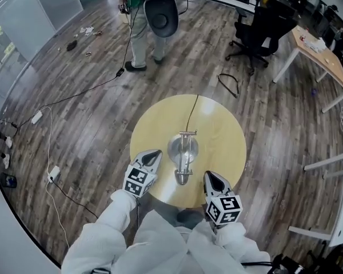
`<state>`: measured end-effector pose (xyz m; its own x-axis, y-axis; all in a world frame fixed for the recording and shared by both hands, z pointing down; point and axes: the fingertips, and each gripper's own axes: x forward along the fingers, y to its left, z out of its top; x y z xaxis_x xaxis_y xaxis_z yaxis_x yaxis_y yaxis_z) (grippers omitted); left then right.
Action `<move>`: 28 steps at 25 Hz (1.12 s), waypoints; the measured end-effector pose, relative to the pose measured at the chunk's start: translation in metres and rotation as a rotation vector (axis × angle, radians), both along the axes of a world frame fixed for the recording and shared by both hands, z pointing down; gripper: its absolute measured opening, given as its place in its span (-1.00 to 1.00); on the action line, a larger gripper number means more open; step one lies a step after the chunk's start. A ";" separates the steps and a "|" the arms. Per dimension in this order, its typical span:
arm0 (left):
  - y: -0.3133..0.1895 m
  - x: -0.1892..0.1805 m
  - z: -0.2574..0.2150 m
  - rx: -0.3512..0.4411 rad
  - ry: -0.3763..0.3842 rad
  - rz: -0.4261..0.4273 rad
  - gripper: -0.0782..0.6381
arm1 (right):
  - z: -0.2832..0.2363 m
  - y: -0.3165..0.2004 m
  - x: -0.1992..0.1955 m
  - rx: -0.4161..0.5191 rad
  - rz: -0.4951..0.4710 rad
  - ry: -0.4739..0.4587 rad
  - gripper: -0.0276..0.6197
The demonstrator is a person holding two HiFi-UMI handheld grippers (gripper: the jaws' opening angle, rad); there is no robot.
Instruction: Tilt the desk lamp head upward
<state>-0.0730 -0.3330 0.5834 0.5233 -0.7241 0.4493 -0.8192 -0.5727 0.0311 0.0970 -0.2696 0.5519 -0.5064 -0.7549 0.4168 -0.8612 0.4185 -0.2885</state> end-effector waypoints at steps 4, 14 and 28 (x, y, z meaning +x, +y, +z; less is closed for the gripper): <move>-0.029 0.006 0.039 -0.011 -0.101 0.135 -0.78 | 0.016 0.003 -0.007 -0.041 -0.092 0.006 -0.87; -0.065 0.053 0.106 -0.084 -0.333 0.567 -0.79 | 0.058 0.031 -0.057 -0.411 -0.366 -0.480 -0.21; -0.066 0.070 0.126 -0.041 -0.470 0.972 -0.52 | 0.082 0.001 -0.079 -0.722 -0.502 -0.738 -0.14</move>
<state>-0.0032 -0.3991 0.7091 0.6348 -0.0710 0.7694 0.0508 -0.9898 -0.1333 0.0175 -0.2685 0.6337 -0.9836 -0.1049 0.1465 -0.1651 0.1986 -0.9661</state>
